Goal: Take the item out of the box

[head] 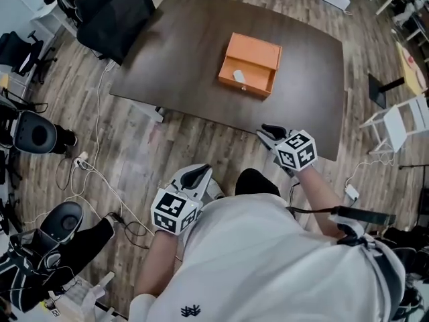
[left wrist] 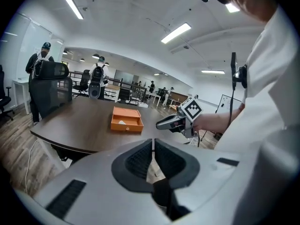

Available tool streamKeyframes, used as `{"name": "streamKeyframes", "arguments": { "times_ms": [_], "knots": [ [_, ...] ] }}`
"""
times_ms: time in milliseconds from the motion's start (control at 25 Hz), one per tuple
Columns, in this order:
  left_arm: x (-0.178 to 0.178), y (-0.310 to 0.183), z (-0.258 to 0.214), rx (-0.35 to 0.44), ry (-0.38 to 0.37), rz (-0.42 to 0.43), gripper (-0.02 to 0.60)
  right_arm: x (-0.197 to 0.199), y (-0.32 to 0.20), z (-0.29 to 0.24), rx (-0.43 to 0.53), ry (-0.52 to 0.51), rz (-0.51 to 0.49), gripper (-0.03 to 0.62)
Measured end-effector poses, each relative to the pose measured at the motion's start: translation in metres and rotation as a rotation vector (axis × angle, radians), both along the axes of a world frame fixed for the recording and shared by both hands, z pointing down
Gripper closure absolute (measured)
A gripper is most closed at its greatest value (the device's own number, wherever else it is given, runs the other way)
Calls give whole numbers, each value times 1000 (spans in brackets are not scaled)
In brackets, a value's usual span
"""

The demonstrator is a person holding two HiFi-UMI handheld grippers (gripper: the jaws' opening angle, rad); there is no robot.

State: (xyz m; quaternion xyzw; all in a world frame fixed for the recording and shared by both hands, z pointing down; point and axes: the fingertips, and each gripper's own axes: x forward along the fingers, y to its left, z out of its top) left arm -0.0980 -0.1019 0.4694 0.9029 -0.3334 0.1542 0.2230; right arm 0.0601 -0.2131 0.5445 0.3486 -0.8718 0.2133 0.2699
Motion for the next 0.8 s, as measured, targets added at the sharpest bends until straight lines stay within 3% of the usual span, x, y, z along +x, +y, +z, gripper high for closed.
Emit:
{"name": "streamKeyframes", "arguments": {
  "times_ms": [400,800],
  "knots": [
    [-39,-69,-3,-19,-4,-135,557,-3,-136,28,-51,70,41,496],
    [-35,-137,-2,-28,-54,-268,557,-10,-246,86,-180,47,8,449]
  ]
}}
